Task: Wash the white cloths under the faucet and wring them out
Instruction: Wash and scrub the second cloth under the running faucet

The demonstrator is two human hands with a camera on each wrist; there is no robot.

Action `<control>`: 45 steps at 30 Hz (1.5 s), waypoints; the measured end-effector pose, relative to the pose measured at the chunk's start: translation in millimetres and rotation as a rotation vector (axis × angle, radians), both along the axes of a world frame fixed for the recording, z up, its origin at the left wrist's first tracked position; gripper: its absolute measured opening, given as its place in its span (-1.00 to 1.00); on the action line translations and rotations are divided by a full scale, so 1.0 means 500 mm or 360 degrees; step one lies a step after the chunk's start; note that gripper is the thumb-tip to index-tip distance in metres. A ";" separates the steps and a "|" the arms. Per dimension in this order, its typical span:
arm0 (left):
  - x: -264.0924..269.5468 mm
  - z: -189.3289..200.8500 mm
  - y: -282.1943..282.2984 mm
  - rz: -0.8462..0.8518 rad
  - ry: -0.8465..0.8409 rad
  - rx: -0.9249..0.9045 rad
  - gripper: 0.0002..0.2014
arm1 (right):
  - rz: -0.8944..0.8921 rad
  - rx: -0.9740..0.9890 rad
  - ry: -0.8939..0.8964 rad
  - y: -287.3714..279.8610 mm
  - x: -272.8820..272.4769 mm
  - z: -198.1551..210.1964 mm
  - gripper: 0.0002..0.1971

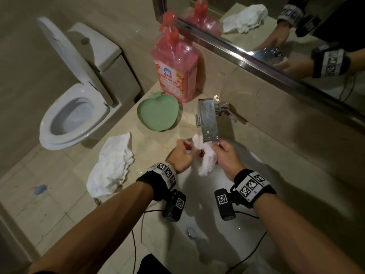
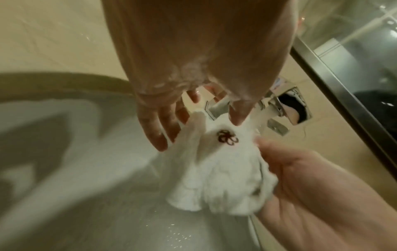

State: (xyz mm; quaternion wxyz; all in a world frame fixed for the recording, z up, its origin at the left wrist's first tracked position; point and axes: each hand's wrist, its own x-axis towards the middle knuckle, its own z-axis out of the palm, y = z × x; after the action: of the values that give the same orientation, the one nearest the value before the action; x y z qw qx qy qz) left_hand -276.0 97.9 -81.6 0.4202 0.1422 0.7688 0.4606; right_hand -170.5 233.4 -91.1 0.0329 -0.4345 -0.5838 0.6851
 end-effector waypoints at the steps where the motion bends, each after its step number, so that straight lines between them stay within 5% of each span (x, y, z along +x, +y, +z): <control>1: -0.003 -0.002 0.009 0.0097 -0.0164 -0.0011 -0.53 | -0.0038 -0.0035 0.0017 0.007 0.004 0.003 -0.86; 4: -0.009 -0.002 0.039 0.0014 -0.0378 0.0006 -0.58 | -0.0121 -0.0142 0.0010 0.028 0.015 0.015 -0.79; 9: -0.008 -0.004 0.091 0.0080 -0.0318 -0.0037 -0.77 | -0.0105 -0.0202 -0.0037 0.066 0.048 0.020 -0.83; 15: -0.015 0.019 0.102 0.0001 -0.0207 -0.0024 -0.66 | 0.0045 -0.0029 -0.0107 0.093 0.087 -0.008 -0.70; 22: -0.049 0.025 0.040 -0.0303 0.0583 -0.0445 -0.72 | 0.0156 -0.0109 -0.0065 0.078 0.057 -0.028 -0.60; 28: -0.073 0.034 -0.009 -0.0360 0.0289 -0.0232 -0.63 | 0.0298 -0.0204 -0.0104 0.030 0.010 -0.019 -0.60; 32: -0.070 0.041 -0.018 -0.0495 0.0438 -0.0112 -0.65 | 0.0289 -0.0333 -0.0067 0.010 -0.031 -0.001 -0.69; 38: -0.024 0.041 0.001 -0.0776 0.0547 -0.0117 -0.69 | 0.0181 -0.0307 -0.0055 -0.002 -0.056 0.004 -0.42; 42: -0.017 0.030 0.006 -0.0467 0.0366 0.0040 -0.67 | 0.0116 -0.0215 -0.0112 0.018 -0.031 0.001 -0.74; 45: -0.020 0.010 0.016 -0.0362 0.0306 -0.0051 -0.32 | -0.0009 -0.0329 -0.0083 0.031 -0.009 -0.002 -0.68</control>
State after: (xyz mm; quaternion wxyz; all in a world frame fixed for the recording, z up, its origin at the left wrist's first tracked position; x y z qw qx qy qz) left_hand -286.1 106.1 -76.7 0.3963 0.2651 0.7916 0.3820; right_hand -174.8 248.7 -92.1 -0.0254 -0.4548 -0.5094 0.7301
